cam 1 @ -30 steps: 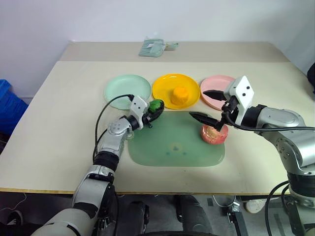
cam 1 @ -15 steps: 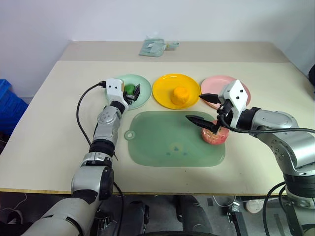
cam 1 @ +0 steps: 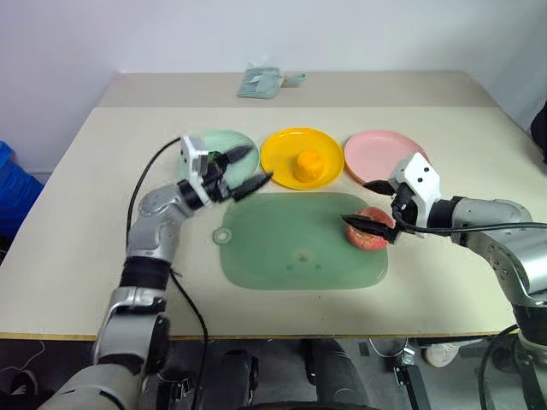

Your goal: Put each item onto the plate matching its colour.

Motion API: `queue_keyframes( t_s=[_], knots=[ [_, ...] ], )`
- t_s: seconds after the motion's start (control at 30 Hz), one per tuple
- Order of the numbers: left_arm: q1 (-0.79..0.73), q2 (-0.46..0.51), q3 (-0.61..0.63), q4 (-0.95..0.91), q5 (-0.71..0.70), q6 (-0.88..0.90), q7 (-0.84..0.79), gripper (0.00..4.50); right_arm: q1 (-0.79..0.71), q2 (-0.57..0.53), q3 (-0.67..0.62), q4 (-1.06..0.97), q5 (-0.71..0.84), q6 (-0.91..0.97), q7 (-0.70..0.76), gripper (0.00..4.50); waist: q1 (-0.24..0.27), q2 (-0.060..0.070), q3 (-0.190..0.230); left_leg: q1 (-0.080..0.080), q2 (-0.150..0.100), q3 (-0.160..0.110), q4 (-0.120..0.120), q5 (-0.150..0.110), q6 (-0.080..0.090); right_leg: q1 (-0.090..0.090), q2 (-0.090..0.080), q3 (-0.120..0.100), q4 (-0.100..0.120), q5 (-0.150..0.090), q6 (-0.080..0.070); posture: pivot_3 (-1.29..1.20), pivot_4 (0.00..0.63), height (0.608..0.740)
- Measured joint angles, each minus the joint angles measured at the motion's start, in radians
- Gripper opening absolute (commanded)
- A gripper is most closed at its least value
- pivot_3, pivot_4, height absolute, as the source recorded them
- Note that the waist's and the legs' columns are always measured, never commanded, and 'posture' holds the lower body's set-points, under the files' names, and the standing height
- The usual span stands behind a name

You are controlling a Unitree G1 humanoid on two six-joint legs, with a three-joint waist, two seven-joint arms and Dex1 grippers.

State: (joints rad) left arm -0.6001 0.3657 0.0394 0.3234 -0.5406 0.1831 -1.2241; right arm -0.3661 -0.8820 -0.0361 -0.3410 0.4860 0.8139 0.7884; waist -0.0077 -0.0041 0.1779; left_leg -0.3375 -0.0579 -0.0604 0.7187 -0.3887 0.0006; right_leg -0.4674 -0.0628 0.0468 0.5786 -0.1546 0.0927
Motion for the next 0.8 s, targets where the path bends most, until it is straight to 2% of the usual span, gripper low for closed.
queue_keyframes(
  t_s=[0.13, 0.27, 0.8],
  knots=[
    [0.039, 0.084, -0.022, -0.071, -0.042, 0.089, -0.145, 4.47, 0.016, -0.039, -0.001, 0.022, -0.005, 0.025, 0.019, 4.50, -0.003, 0.000, 0.000, 0.001, 0.001, 0.000, 0.000, -0.002, 0.003, 0.000, 0.001, 0.000, 0.000, 0.000, 0.000, 0.00, 0.150, 0.740],
    [0.054, 0.129, -0.032, -0.109, -0.052, 0.162, -0.203, 4.47, 0.036, -0.054, -0.002, 0.035, -0.010, 0.052, 0.026, 4.50, -0.003, 0.000, 0.000, 0.001, 0.001, 0.000, 0.000, -0.002, 0.003, 0.000, 0.001, 0.000, 0.000, 0.000, 0.000, 0.00, 0.150, 0.740],
    [0.057, 0.116, -0.054, -0.151, -0.057, 0.205, -0.185, 4.47, 0.050, -0.035, -0.020, 0.033, 0.053, 0.175, 0.023, 4.50, -0.002, 0.000, 0.000, 0.001, 0.001, 0.000, 0.000, -0.002, 0.003, 0.000, 0.000, 0.000, 0.000, 0.000, 0.000, 0.00, 0.150, 0.740]
  ],
)
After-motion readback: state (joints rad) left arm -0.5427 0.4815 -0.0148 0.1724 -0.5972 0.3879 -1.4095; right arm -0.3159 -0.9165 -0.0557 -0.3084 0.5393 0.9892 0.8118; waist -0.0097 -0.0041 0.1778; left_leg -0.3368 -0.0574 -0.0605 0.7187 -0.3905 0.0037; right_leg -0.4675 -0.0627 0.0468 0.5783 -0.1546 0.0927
